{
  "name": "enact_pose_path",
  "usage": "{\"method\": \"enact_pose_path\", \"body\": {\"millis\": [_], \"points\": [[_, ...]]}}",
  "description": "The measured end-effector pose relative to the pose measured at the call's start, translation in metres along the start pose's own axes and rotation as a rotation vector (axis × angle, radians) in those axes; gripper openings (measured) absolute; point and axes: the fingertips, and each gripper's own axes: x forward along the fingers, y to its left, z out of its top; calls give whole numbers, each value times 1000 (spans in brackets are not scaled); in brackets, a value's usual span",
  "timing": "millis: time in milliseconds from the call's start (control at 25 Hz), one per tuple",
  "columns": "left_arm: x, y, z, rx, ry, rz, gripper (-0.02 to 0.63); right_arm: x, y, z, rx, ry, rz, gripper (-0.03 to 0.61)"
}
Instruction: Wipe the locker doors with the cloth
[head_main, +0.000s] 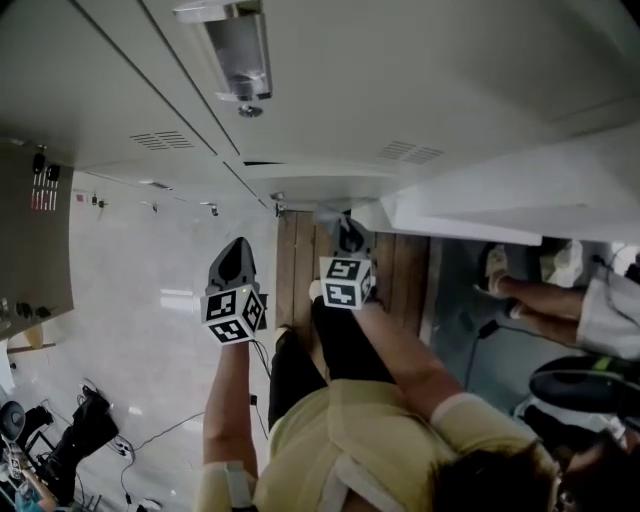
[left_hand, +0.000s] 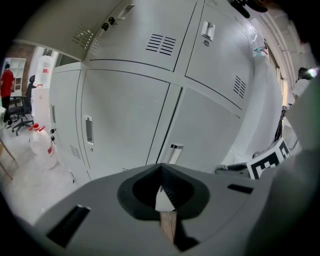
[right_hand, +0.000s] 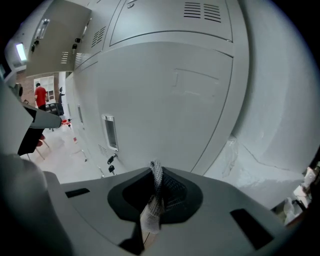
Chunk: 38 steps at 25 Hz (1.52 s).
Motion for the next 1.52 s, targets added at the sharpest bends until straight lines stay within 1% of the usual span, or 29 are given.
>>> {"method": "enact_pose_path", "body": {"millis": [320,640,760,1200,1520], "points": [[-15,25,-18,-49,6,68,-14,18,53,-8,-48,35,104,18],[-16,39,-37,-66,30,98,-14,50,83,-7,-119,29,141,18],[-15,43,-41,-58,27,108,-14,64,90,-10,-141,35,149,18],[-6,54,-49,-47,40,125,-14,92,113,-7,-178,18,188,18],[3,49,-45,-29,42,109,-14,96,95,-9,-166,29,147,18]]}}
